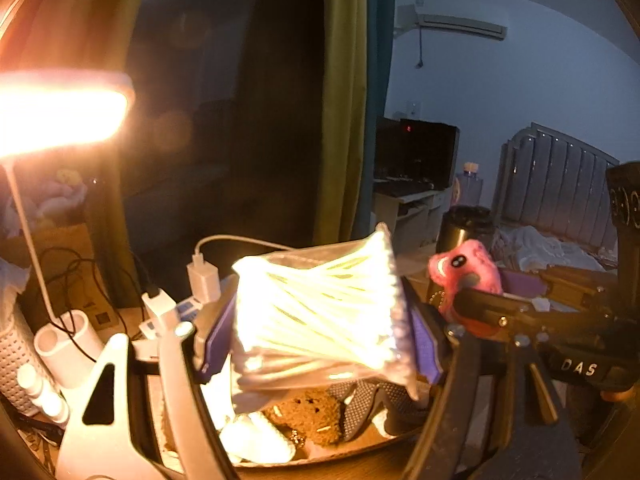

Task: Organize soft objects
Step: 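Lower both items into the box and open both grippers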

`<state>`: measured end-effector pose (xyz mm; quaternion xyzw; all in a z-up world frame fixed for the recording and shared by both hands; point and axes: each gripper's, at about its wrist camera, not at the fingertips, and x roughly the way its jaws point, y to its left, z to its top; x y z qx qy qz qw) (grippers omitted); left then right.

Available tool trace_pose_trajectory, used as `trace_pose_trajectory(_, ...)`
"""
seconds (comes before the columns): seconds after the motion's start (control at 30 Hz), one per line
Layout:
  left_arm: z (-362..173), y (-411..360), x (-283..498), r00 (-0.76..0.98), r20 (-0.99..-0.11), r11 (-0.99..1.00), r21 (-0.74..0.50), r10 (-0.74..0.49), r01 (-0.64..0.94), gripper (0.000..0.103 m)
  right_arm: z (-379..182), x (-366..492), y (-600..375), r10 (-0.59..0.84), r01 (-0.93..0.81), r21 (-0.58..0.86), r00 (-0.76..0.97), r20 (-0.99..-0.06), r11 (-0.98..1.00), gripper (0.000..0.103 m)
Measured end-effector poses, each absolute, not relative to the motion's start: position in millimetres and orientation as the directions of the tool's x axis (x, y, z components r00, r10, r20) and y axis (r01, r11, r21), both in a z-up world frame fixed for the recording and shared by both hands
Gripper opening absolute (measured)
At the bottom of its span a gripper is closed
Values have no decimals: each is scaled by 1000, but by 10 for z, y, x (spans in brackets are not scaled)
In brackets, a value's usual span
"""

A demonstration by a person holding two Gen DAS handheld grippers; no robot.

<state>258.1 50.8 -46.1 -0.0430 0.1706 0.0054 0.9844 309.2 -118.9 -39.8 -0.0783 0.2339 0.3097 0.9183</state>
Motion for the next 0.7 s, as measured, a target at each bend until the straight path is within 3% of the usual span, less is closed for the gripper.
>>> trace_pose_trajectory(0.7,-1084,428,3044,865,-498,993,-118,-56,-3,74,-821,3478,-1126,525,-600,58,644,-557,798,46)
